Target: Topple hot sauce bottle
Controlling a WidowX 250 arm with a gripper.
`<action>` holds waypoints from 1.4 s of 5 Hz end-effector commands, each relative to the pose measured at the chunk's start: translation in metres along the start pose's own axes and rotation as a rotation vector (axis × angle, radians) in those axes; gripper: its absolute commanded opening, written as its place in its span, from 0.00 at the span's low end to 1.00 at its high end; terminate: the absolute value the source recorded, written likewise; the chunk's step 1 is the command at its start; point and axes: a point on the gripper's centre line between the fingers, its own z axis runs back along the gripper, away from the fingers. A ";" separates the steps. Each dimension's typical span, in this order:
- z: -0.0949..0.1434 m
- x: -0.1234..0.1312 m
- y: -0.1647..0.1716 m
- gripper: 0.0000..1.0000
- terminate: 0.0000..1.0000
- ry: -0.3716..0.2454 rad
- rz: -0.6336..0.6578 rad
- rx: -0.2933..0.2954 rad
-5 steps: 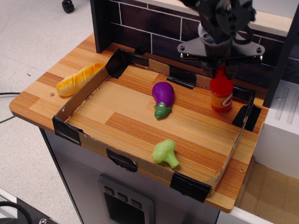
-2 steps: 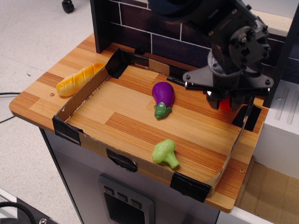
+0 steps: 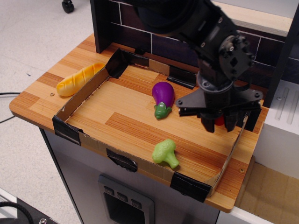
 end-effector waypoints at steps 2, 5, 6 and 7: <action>-0.020 -0.005 0.002 0.00 0.00 0.064 0.108 0.090; 0.000 -0.005 -0.003 1.00 0.00 0.026 0.104 0.167; 0.021 0.000 -0.006 1.00 0.00 0.002 0.118 0.156; 0.021 0.000 -0.006 1.00 0.00 0.002 0.118 0.156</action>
